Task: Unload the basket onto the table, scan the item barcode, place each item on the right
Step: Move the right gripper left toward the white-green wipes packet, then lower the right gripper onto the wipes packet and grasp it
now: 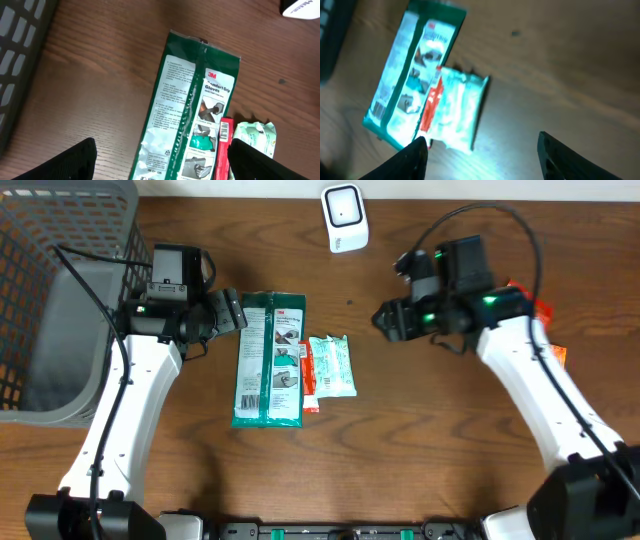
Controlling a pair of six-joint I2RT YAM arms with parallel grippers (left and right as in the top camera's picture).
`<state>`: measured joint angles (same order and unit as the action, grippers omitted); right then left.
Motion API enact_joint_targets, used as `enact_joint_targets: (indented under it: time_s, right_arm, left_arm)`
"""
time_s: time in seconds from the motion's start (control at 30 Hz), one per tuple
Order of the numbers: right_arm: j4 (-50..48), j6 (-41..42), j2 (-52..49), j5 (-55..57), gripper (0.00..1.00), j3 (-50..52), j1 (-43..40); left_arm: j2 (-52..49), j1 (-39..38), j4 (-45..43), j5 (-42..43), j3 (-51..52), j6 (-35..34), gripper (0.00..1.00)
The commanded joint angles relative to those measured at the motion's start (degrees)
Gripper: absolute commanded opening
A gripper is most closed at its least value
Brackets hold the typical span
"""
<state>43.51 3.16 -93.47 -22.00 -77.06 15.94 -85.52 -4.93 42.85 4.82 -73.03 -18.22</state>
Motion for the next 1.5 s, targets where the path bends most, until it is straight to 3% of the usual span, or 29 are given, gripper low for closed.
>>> enact_joint_targets:
  time_s: [0.0, 0.43, 0.67, 1.07, 1.17, 1.27, 1.47]
  right_arm:
    - [-0.7, 2.4, -4.0, 2.4, 0.65, 1.2, 4.7]
    - [-5.9, 6.7, -18.3, 7.0, 0.53, 1.2, 13.0]
    - [-6.7, 10.1, -22.8, 7.1, 0.38, 1.2, 13.2]
    - [-7.4, 10.1, -23.9, 8.7, 0.36, 1.9, 15.7]
    - [-7.8, 10.5, -23.9, 8.7, 0.23, 2.3, 16.2]
    - [-7.9, 10.5, -23.0, 11.1, 0.01, 2.3, 15.8]
    - [-3.3, 7.7, -14.9, 19.0, 0.01, 2.2, 12.3]
  left_arm:
    - [-0.3, 0.2, 0.0, 0.1, 0.0, -0.3, 0.84]
    - [-0.3, 0.2, 0.0, 0.1, 0.0, -0.3, 0.84]
    - [-0.3, 0.2, 0.0, 0.1, 0.0, -0.3, 0.84]
    - [-0.3, 0.2, 0.0, 0.1, 0.1, -0.3, 0.84]
    - [-0.3, 0.2, 0.0, 0.1, 0.0, -0.3, 0.84]
    - [-0.3, 0.2, 0.0, 0.1, 0.0, -0.3, 0.84]
    - [-0.3, 0.2, 0.0, 0.1, 0.0, -0.3, 0.84]
